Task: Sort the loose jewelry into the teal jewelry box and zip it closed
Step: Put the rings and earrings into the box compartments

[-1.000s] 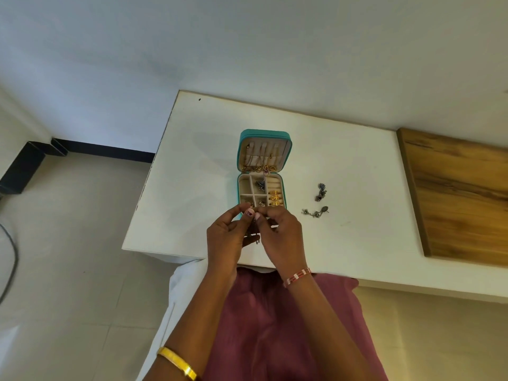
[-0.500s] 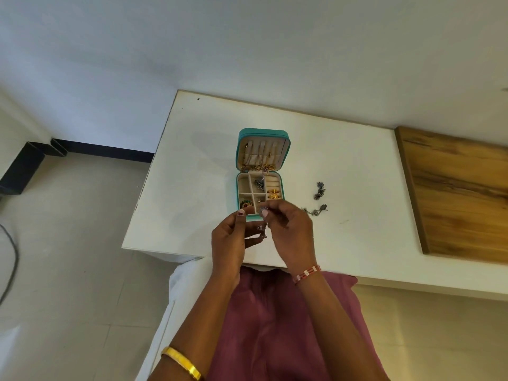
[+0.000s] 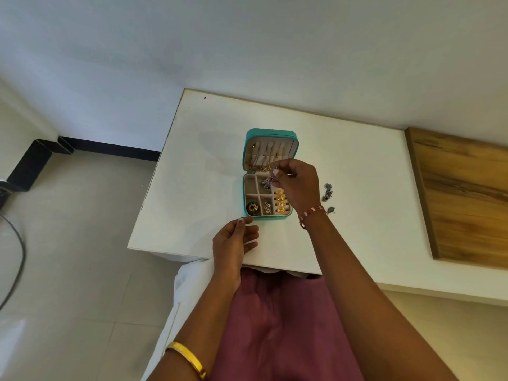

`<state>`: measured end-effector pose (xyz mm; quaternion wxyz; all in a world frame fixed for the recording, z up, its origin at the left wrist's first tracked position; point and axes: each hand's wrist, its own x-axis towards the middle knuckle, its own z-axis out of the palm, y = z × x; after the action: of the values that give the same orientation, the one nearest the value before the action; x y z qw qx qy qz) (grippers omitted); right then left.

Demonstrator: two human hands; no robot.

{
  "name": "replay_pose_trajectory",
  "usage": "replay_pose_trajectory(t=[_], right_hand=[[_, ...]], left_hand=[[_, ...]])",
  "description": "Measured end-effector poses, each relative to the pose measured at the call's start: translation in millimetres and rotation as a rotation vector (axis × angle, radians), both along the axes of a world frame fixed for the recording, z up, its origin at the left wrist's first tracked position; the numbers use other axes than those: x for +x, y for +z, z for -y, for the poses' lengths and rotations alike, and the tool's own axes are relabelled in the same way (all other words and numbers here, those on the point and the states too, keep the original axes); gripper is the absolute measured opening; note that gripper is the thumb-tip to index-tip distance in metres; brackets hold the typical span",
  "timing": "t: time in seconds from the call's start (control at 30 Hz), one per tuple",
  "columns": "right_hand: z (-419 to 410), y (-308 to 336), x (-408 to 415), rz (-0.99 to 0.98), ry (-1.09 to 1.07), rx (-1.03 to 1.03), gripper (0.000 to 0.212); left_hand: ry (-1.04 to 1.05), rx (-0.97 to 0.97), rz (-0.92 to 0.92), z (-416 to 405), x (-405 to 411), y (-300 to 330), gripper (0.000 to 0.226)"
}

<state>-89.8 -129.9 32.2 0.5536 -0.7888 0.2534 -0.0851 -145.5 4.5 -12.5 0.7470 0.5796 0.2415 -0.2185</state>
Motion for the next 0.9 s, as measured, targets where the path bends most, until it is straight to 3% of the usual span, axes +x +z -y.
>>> replay_pose_trajectory(t=[0.37,0.57,0.7,0.8,0.9], right_hand=[[-2.4,-20.5,-1.6,-0.079,0.142,-0.448,0.02],[22.0,-22.4,-46.7,0.047,-0.11,-0.392,0.021],[39.2,-46.7,-95.4,-0.053,-0.335,-0.359,0.019],[43.0,-59.3,-108.5,-0.151,-0.331,-0.376,0.022],[39.8,-62.5,-101.5,-0.196,-0.186,-0.471,0.029]], left_hand=[[0.018,-0.048,-0.028,0.0,-0.3,0.5,0.016],[-0.093,-0.004,0.007,3.6,-3.9,-0.8,0.016],[-0.25,0.032,0.042,9.5,-9.7,-0.7,0.018],[-0.275,0.046,0.039,9.8,-9.8,-2.1,0.018],[-0.269,0.035,0.025,8.5,-8.0,-3.1,0.018]])
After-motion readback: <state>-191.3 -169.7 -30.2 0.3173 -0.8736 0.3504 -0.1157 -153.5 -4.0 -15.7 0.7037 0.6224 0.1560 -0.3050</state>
